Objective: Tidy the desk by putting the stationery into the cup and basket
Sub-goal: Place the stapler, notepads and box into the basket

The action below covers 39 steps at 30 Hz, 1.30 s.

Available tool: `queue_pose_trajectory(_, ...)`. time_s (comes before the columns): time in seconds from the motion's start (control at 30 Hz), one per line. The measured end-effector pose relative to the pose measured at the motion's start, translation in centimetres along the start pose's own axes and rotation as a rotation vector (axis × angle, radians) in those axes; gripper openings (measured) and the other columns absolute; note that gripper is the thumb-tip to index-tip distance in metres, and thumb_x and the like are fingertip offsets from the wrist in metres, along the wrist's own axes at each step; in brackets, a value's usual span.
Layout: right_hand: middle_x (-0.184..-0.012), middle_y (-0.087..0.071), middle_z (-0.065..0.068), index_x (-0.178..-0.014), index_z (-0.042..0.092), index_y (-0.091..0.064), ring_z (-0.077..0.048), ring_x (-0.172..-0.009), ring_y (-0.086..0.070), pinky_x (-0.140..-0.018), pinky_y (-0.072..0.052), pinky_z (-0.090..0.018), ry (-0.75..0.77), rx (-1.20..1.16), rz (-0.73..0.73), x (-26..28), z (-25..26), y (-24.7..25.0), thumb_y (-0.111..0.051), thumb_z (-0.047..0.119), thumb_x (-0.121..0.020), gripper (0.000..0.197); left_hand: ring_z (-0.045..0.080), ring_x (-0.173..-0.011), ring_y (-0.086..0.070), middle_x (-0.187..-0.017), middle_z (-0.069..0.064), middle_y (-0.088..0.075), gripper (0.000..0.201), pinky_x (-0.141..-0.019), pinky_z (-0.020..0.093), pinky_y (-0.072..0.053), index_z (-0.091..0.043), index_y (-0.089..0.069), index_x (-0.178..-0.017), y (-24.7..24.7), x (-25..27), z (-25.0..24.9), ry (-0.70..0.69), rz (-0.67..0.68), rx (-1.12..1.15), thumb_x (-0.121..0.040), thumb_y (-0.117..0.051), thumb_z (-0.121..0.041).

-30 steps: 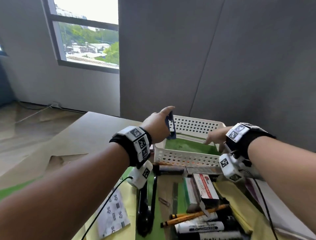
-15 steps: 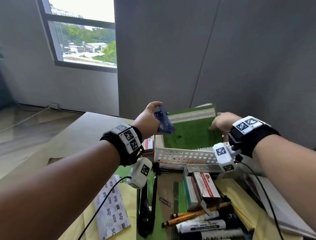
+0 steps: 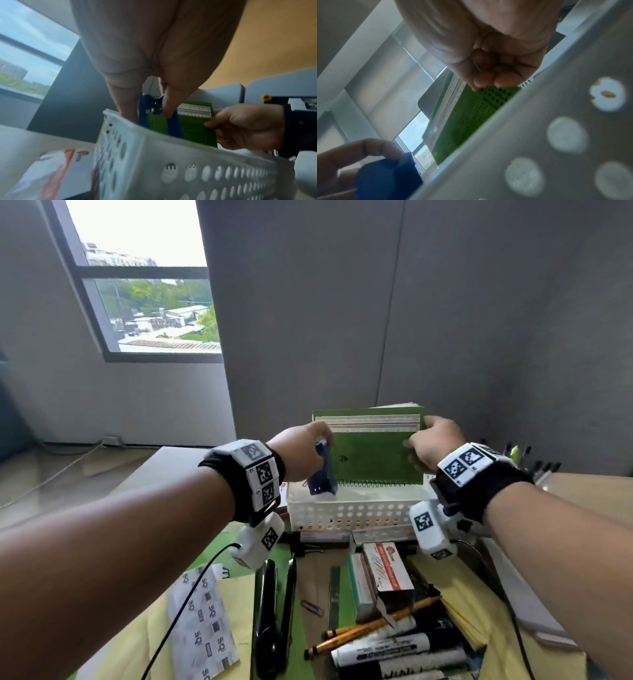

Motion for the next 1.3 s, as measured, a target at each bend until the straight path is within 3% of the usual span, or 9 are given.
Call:
queue_pose_trajectory(0.1,-0.083,-0.074,-0.008,-0.086,0.019,-0.070,-0.031,-0.070,-0.073,-0.069,-0.064,-0.048,-0.041,-0.052,0.018,0.0,-1.1,-0.2,-0.062,0.008,-0.086,0.014,0.024,-0.089,-0.065,-0.106,0.003,-0.065,0.032,-0.080,0.039,-0.060,-0.022,-0.049,-0.126,-0.6,0.0,-1.1,-0.002,0.013,-0.281,-0.098,-0.061,-0.030)
queue_pose_trajectory(0.17,-0.094,-0.074,-0.008,-0.097,0.020,-0.068,-0.033,-0.084,-0.076,-0.071,-0.063,-0.043,-0.054,0.010,0.108,0.4,-1.7,-1.0,-0.063,0.017,-0.086,0.013,0.024,-0.092,-0.064,-0.106,0.005,-0.065,0.033,-0.082,0.038,-0.058,-0.015,-0.054,-0.126,-1.5,0.0,-1.9,-0.034,0.049,-0.508,-0.098,-0.057,-0.032)
queue_pose_trajectory(0.33,-0.104,-0.070,-0.010,-0.113,0.016,-0.061,-0.031,-0.091,-0.076,-0.074,-0.058,-0.042,-0.055,0.041,0.244,1.1,-3.0,-2.5,-0.060,0.026,-0.093,0.022,0.027,-0.089,-0.063,-0.094,0.004,-0.065,0.043,-0.081,0.033,-0.053,-0.018,-0.067,-0.099,-4.6,0.4,-2.6,-0.003,0.266,-0.795,-0.101,-0.045,-0.054)
queue_pose_trajectory(0.6,-0.099,-0.074,-0.016,-0.090,0.019,-0.064,-0.041,-0.090,-0.074,-0.078,-0.062,-0.055,-0.026,-0.032,0.107,1.6,-2.5,-0.6,-0.064,0.040,-0.096,0.022,0.024,-0.112,-0.065,-0.121,0.000,-0.068,0.030,-0.097,0.036,-0.054,-0.018,-0.071,-0.123,-4.3,-0.1,-2.3,-0.093,0.336,-0.943,-0.098,-0.055,-0.019)
queue_pose_trajectory(0.8,-0.095,-0.077,-0.013,-0.092,0.013,-0.067,-0.039,-0.086,-0.074,-0.084,-0.061,-0.053,-0.025,0.114,0.050,-4.5,-6.1,-1.9,-0.052,0.065,-0.066,0.061,0.019,-0.089,-0.069,-0.095,-0.002,-0.074,0.026,-0.073,0.027,-0.053,-0.019,-0.076,-0.098,0.5,3.7,-3.8,-0.137,0.168,-0.851,-0.096,-0.056,-0.036)
queue_pose_trajectory(0.93,-0.097,-0.076,-0.015,-0.098,0.012,-0.067,-0.040,-0.086,-0.073,-0.084,-0.060,-0.055,-0.038,0.092,0.021,-5.3,-6.5,-1.8,-0.048,0.073,-0.059,0.075,0.011,-0.053,-0.065,-0.069,-0.001,-0.077,0.058,-0.056,0.018,-0.053,-0.014,-0.074,-0.090,-1.2,10.2,-0.1,0.167,0.542,-0.672,-0.093,-0.055,-0.069)
queue_pose_trajectory(1.07,-0.100,-0.075,-0.017,-0.081,0.018,-0.062,-0.041,-0.092,-0.072,-0.086,-0.059,-0.053,-0.015,0.051,0.002,-1.7,-3.9,-0.6,-0.055,0.052,-0.080,0.035,0.011,-0.049,-0.061,-0.065,-0.002,-0.075,0.081,-0.072,0.026,-0.062,-0.012,-0.069,-0.075,-4.8,15.5,2.9,0.272,0.726,-0.658,-0.075,-0.048,-0.091)
queue_pose_trajectory(1.2,-0.099,-0.075,-0.015,-0.073,0.020,-0.058,-0.039,-0.092,-0.072,-0.086,-0.060,-0.053,-0.003,0.018,-0.028,-0.9,-3.4,-0.3,-0.059,0.043,-0.093,0.030,0.010,-0.050,-0.064,-0.066,-0.004,-0.075,0.066,-0.056,0.021,-0.053,-0.012,-0.076,-0.082,-5.8,15.7,3.7,0.289,0.632,-0.581,-0.080,-0.055,-0.074)
queue_pose_trajectory(1.3,-0.100,-0.075,-0.013,-0.073,0.022,-0.058,-0.038,-0.092,-0.073,-0.087,-0.060,-0.052,0.003,0.019,-0.028,-1.0,-3.6,-0.4,-0.060,0.043,-0.094,0.030,0.017,-0.071,-0.076,-0.083,0.001,-0.079,0.052,-0.054,0.024,-0.056,-0.015,-0.072,-0.100,-5.8,15.4,3.5,0.310,0.602,-0.323,-0.082,-0.061,-0.062)
Point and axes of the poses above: each hand's wrist, its own x-axis away from the middle knuckle, its own y-axis out of the back of the hand, z = x × y, the point moved 9 cm from there along -x, towards the middle knuckle
